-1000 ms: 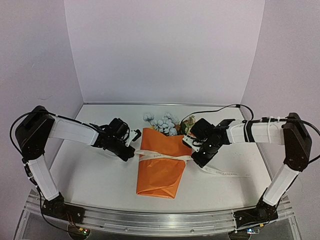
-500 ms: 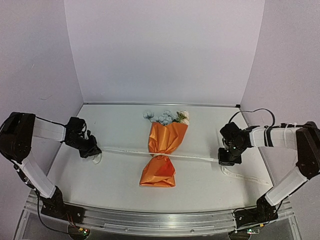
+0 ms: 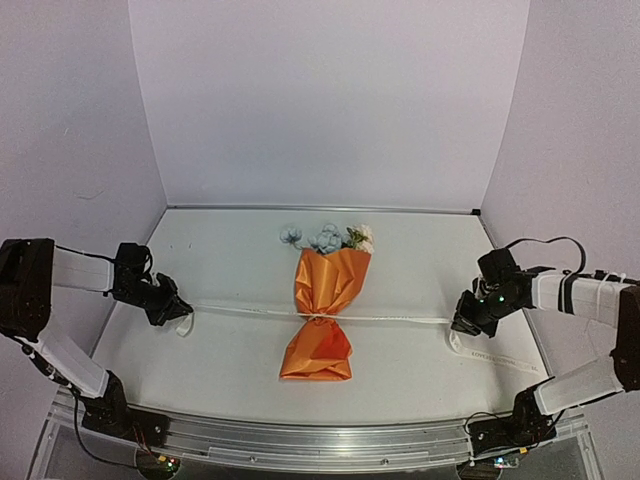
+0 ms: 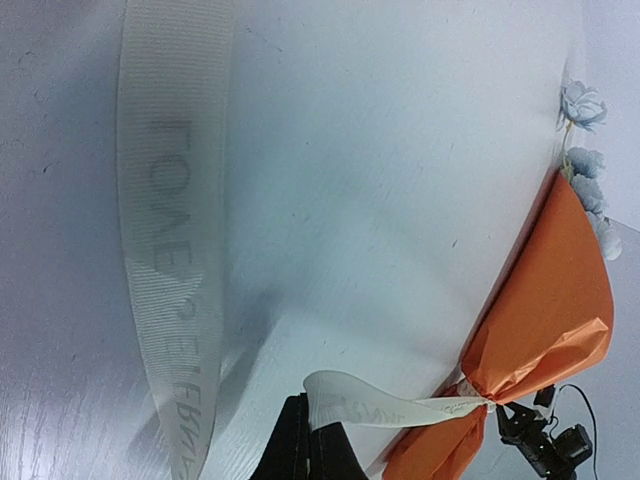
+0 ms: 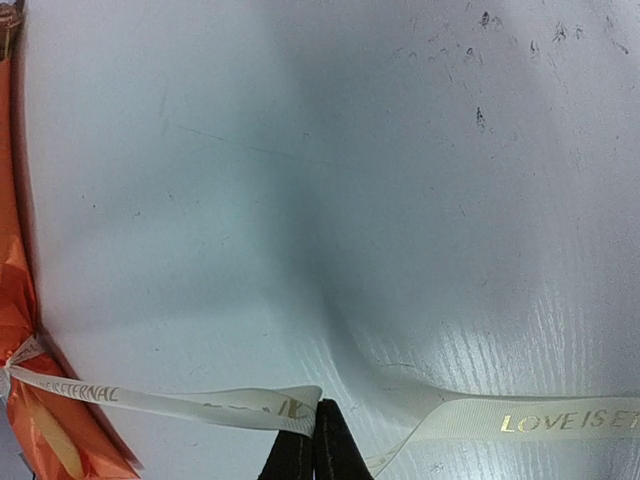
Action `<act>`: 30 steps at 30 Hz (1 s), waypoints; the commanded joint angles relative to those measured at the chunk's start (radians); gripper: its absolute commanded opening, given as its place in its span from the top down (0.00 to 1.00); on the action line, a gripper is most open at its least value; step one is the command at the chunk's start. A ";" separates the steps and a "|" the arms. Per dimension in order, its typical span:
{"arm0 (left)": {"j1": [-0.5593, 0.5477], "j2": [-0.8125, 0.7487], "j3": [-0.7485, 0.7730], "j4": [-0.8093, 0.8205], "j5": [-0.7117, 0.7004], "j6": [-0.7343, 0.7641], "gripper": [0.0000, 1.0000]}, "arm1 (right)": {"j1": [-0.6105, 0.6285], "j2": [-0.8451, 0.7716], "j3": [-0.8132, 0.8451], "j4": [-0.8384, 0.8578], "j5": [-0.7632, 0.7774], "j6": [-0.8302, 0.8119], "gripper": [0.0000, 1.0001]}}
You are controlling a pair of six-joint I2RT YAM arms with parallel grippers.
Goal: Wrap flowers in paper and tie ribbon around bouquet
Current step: Tie the ribbon around the folded bouquet.
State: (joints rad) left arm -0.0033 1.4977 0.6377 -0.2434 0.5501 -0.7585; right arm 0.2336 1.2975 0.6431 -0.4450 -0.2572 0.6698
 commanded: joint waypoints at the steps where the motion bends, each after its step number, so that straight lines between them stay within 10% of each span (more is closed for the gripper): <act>1: 0.122 -0.070 -0.013 -0.002 -0.323 -0.024 1.00 | -0.122 -0.038 -0.035 -0.120 0.229 0.072 1.00; 16: 0.177 -0.143 -0.025 -0.038 -0.329 0.051 1.00 | -0.218 -0.057 -0.009 -0.175 0.088 0.057 1.00; 30: 0.008 -0.189 0.002 -0.106 -0.411 0.104 1.00 | -0.021 -0.045 0.169 -0.516 0.245 -0.215 0.92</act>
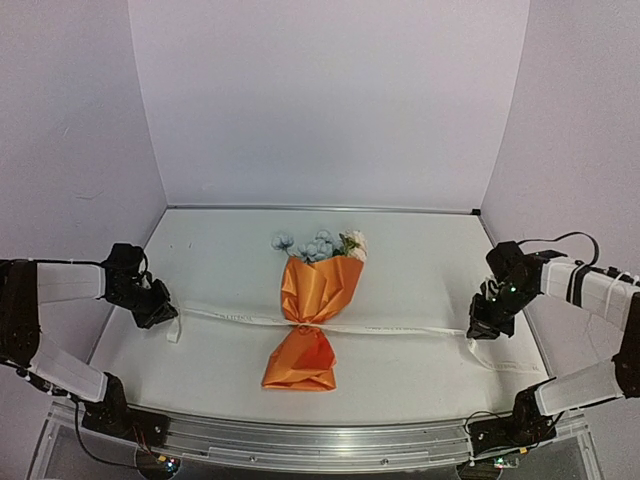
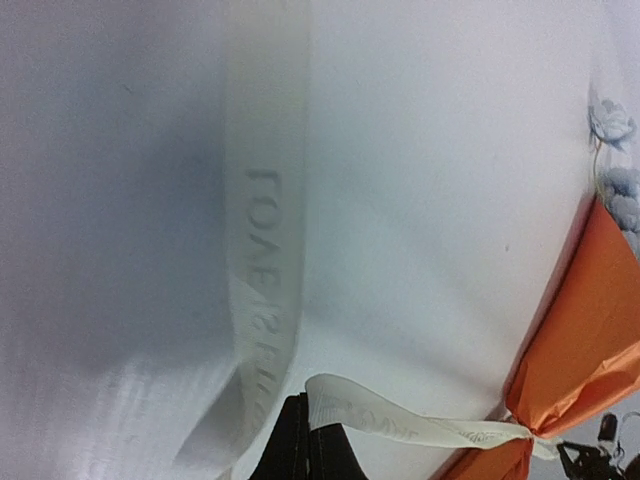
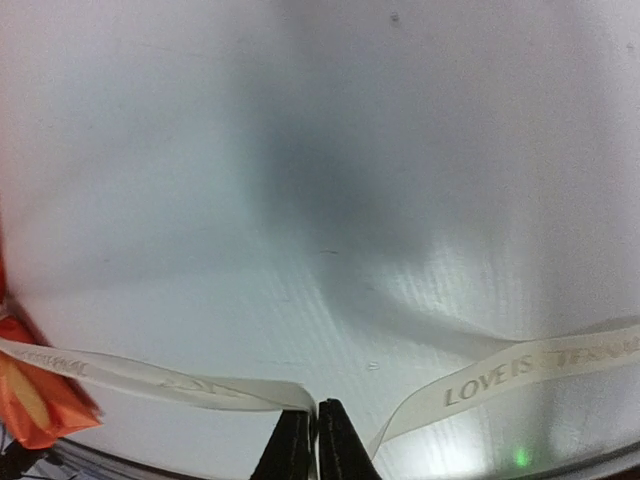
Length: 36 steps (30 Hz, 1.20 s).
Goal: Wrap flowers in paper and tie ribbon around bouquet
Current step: Tie the ribbon around the folded bouquet, then adjust the folded bouquet at the center of the board.
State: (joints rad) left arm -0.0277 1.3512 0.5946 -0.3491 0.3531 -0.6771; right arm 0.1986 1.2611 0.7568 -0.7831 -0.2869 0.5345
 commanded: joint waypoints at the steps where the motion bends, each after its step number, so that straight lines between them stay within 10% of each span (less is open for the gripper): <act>1: 0.032 -0.046 0.045 -0.005 -0.211 0.028 1.00 | 0.022 -0.010 0.063 -0.190 0.284 -0.085 0.90; 5: 0.032 -0.059 0.050 -0.029 -0.200 0.054 0.96 | 0.044 -0.011 0.093 -0.228 0.303 -0.097 0.64; 10: 0.025 -0.111 0.082 -0.073 -0.198 0.098 0.38 | 0.148 -0.031 0.153 -0.272 0.389 -0.167 0.03; 19: -0.146 -0.183 0.215 -0.125 -0.310 0.191 0.01 | 0.200 -0.081 0.217 -0.248 0.323 -0.062 0.02; 28: -0.474 -0.067 0.215 0.049 -0.248 0.139 0.00 | 0.259 -0.025 0.214 -0.097 0.172 -0.005 0.02; 36: -0.726 0.118 0.257 0.160 -0.243 0.180 0.00 | 0.433 0.140 0.176 0.265 0.164 -0.334 0.02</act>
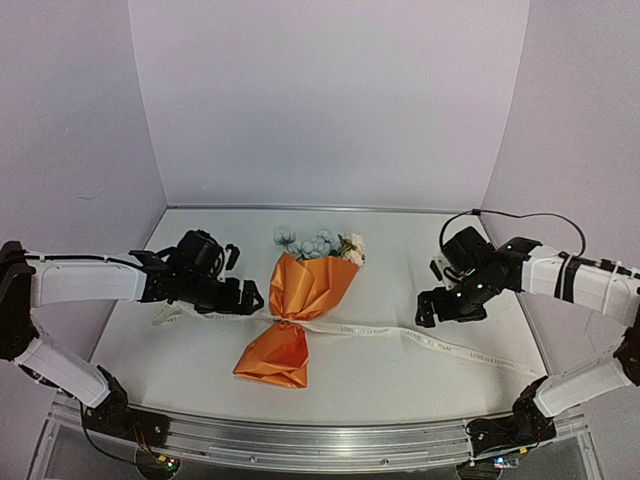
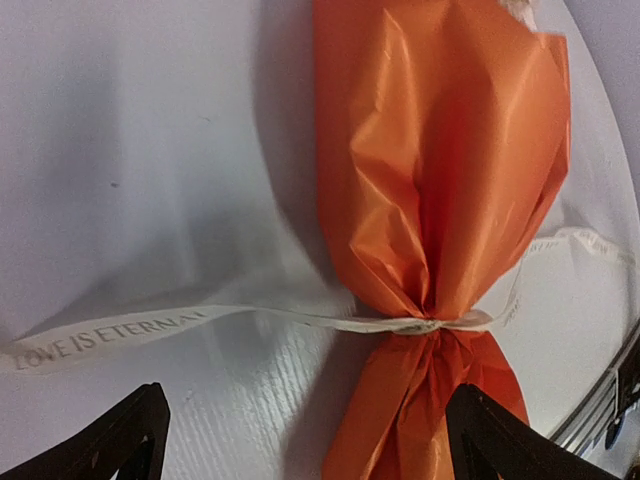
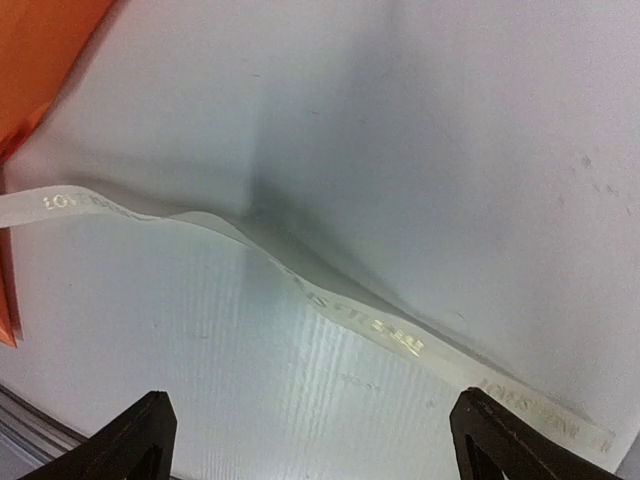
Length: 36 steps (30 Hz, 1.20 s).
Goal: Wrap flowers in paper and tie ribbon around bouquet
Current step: Adjust the folded bouquet at the center of the board.
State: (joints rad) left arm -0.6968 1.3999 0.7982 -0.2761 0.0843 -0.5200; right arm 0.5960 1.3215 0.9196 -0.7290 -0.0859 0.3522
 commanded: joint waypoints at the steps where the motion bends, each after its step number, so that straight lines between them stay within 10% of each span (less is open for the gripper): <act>1: -0.074 0.095 0.062 0.096 0.036 0.020 0.01 | 0.038 0.103 0.042 0.201 -0.049 -0.161 0.02; 18: -0.311 0.216 0.188 0.202 0.107 -0.030 0.03 | 0.136 0.295 0.118 0.351 -0.163 -0.514 0.02; 22: -0.309 0.162 0.207 0.091 -0.073 -0.017 0.01 | 0.150 0.320 0.107 0.403 -0.151 -0.534 0.02; 36: -0.033 0.080 0.150 -0.316 -0.310 -0.124 0.14 | 0.151 0.130 -0.090 0.431 -0.044 -0.486 0.02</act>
State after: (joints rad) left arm -0.7826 1.5092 0.9641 -0.4414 -0.1652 -0.5290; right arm 0.7414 1.5404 0.8805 -0.3213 -0.1815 -0.1596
